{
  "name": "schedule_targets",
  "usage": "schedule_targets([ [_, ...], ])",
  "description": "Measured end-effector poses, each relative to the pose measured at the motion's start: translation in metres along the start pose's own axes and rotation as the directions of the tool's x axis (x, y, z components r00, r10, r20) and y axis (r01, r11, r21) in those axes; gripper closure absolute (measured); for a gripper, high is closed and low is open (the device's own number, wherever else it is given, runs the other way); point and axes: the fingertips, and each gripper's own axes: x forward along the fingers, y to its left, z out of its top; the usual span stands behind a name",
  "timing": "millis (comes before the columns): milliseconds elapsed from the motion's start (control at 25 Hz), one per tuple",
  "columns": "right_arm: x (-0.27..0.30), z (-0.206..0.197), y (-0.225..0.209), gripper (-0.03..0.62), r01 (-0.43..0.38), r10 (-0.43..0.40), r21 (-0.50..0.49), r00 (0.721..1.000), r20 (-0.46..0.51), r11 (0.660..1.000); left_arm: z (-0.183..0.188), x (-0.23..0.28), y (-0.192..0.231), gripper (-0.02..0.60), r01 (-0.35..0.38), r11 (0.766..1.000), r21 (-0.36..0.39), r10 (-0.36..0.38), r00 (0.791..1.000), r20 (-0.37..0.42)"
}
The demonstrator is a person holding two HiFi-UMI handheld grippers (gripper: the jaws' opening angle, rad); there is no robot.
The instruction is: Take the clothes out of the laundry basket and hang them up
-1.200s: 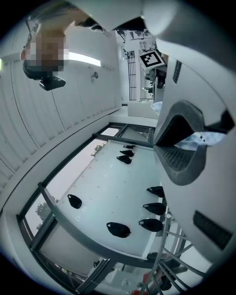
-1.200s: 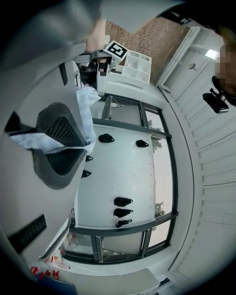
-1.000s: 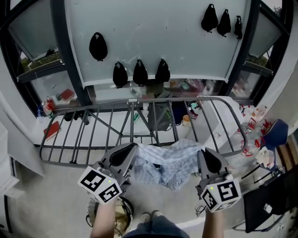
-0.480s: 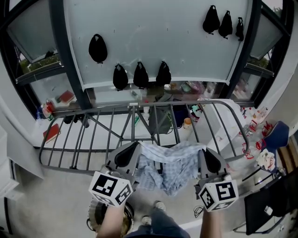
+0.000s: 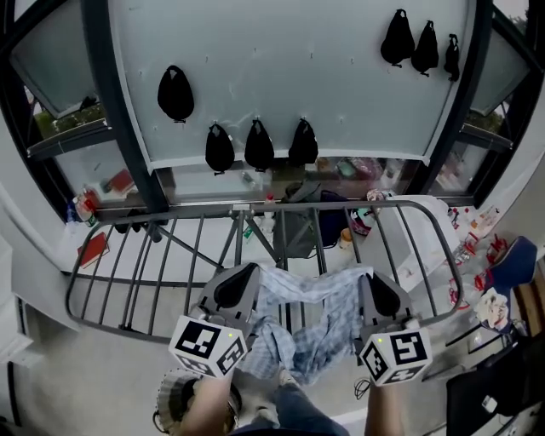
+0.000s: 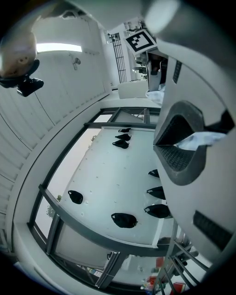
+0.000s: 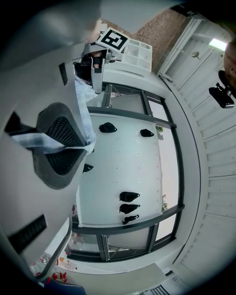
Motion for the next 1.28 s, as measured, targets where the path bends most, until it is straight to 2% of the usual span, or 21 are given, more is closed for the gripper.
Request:
schedule_targets([
  [400, 0.092, -0.007, -0.044, 0.577, -0.056, 0.055, -0.020, 0.997, -0.054, 0.998, -0.010, 0.090, 0.029, 0.561, -0.073, 0.997, 0.012, 0.073, 0.997, -0.020],
  [720, 0.156, -0.004, -0.072, 0.577, -0.069, 0.066, -0.052, 0.997, -0.049, 0.996, -0.015, 0.141, 0.055, 0.561, -0.124, 0.992, 0.018, 0.124, 0.992, -0.020],
  [840, 0.171, -0.018, -0.071, 0.577, -0.064, 0.059, -0.049, 0.994, -0.088, 0.997, -0.034, 0.150, 0.065, 0.561, -0.141, 0.990, 0.022, 0.142, 0.988, -0.060],
  [1040, 0.179, -0.064, -0.066, 0.577, -0.081, 0.059, -0.088, 0.971, -0.230, 0.993, -0.075, 0.156, 0.071, 0.561, -0.156, 0.987, 0.048, 0.161, 0.976, -0.149],
  [1280, 0.186, -0.089, -0.067, 0.572, -0.059, 0.008, -0.162, 0.954, -0.299, 0.985, -0.118, 0.158, 0.072, 0.560, -0.152, 0.987, 0.062, 0.163, 0.950, -0.265],
])
